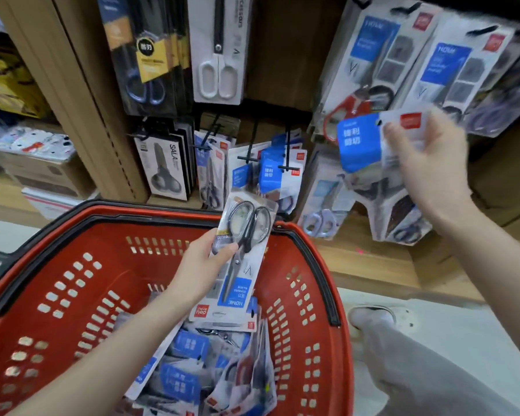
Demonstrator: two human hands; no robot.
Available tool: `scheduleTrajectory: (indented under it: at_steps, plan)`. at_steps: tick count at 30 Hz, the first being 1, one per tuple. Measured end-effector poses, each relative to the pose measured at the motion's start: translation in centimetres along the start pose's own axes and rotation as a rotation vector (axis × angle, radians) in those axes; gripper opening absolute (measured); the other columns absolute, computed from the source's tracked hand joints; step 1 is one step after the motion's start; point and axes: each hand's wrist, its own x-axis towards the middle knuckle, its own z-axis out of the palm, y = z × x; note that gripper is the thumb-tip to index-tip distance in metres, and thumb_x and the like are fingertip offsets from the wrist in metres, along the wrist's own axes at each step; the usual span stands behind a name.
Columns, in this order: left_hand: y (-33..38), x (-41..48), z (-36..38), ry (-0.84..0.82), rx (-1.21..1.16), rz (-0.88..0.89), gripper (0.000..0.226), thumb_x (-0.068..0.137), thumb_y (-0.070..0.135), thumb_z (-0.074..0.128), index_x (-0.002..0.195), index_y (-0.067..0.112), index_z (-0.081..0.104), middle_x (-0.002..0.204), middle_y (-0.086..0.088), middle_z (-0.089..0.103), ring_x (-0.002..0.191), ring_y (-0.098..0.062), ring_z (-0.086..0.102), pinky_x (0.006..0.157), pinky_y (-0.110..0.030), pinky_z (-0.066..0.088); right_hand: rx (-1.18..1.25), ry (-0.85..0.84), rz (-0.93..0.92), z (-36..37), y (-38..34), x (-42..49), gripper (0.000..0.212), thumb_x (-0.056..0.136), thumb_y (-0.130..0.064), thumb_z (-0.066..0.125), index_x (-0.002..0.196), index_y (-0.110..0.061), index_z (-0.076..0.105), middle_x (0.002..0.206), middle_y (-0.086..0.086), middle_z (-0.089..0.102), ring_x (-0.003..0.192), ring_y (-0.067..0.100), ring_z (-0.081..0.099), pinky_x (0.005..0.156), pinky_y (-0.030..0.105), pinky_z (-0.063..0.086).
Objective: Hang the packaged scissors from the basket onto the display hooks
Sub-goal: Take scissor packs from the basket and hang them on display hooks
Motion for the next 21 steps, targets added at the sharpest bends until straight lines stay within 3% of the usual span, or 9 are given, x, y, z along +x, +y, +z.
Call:
scheduleTrajectory:
  at_steps: [4, 8, 10, 12, 17, 19, 21]
  plan:
    - [-0.2, 0.7, 0.6, 0.012, 0.003, -0.027, 0.018, 0.094, 0.015, 0.055, 0.105, 0.026, 0.064, 0.092, 0.016, 0.072, 0.082, 0.007, 0.063, 0.07, -0.011, 0.041, -0.115, -0.189, 0.04, 3.4, 4.1, -0.9, 0.011, 0.093, -0.023, 0.056, 0.087, -0.014, 0.058, 0.078, -0.005, 0.06, 0.078, 0.013, 0.054, 0.071, 0.032, 0.04]
    - [-0.2, 1.1, 0.7, 0.007, 0.01, -0.032, 0.02, 0.095, 0.013, 0.053, 0.104, 0.028, 0.063, 0.074, 0.025, 0.067, 0.063, 0.011, 0.057, 0.061, -0.006, 0.041, -0.135, -0.278, 0.192, 7.5, 7.1, -2.0, 0.028, 0.096, -0.018, 0.051, 0.07, -0.012, 0.043, 0.061, -0.003, 0.046, 0.059, 0.015, 0.043, 0.056, 0.027, 0.03]
    - [-0.2, 1.4, 0.5, 0.005, 0.01, -0.048, 0.021, 0.095, 0.014, 0.053, 0.104, 0.029, 0.064, 0.083, 0.022, 0.07, 0.069, 0.01, 0.06, 0.063, -0.006, 0.041, -0.079, -0.308, 0.267, 9.6, 8.0, -2.3, 0.036, 0.097, -0.014, 0.05, 0.064, -0.018, 0.036, 0.059, -0.004, 0.041, 0.055, 0.009, 0.038, 0.053, 0.025, 0.027]
    - [-0.3, 1.9, 0.2, 0.015, 0.022, -0.062, 0.02, 0.095, 0.015, 0.054, 0.104, 0.03, 0.064, 0.094, 0.016, 0.072, 0.082, 0.005, 0.064, 0.07, -0.011, 0.043, -0.017, -0.316, 0.347, 11.6, 8.9, -2.3, 0.032, 0.097, -0.015, 0.051, 0.067, -0.018, 0.041, 0.062, -0.004, 0.046, 0.058, 0.009, 0.042, 0.055, 0.023, 0.03]
    - [-0.1, 3.1, -0.3, 0.028, 0.036, -0.071, 0.021, 0.095, 0.014, 0.054, 0.104, 0.029, 0.065, 0.095, 0.016, 0.072, 0.087, 0.003, 0.065, 0.071, -0.008, 0.045, 0.083, -0.275, 0.462, 14.8, 9.9, -1.4, 0.027, 0.096, -0.018, 0.052, 0.07, -0.019, 0.048, 0.066, -0.009, 0.048, 0.063, 0.005, 0.044, 0.06, 0.024, 0.03]
    - [-0.3, 3.6, -0.5, 0.039, 0.049, -0.08, 0.019, 0.095, 0.015, 0.054, 0.102, 0.029, 0.064, 0.094, 0.015, 0.072, 0.088, -0.002, 0.066, 0.077, -0.017, 0.048, 0.093, -0.277, 0.46, 15.7, 10.1, -1.2, 0.017, 0.096, -0.02, 0.053, 0.081, -0.013, 0.055, 0.071, -0.009, 0.051, 0.068, 0.004, 0.046, 0.062, 0.023, 0.033]
    - [-0.5, 4.0, -0.6, 0.043, 0.071, -0.086, 0.017, 0.095, 0.018, 0.054, 0.102, 0.029, 0.064, 0.095, 0.011, 0.072, 0.09, -0.01, 0.067, 0.085, -0.031, 0.051, 0.095, -0.276, 0.452, 16.4, 10.4, -1.0, 0.017, 0.095, -0.021, 0.055, 0.08, -0.014, 0.056, 0.069, -0.011, 0.052, 0.065, -0.001, 0.045, 0.061, 0.019, 0.033]
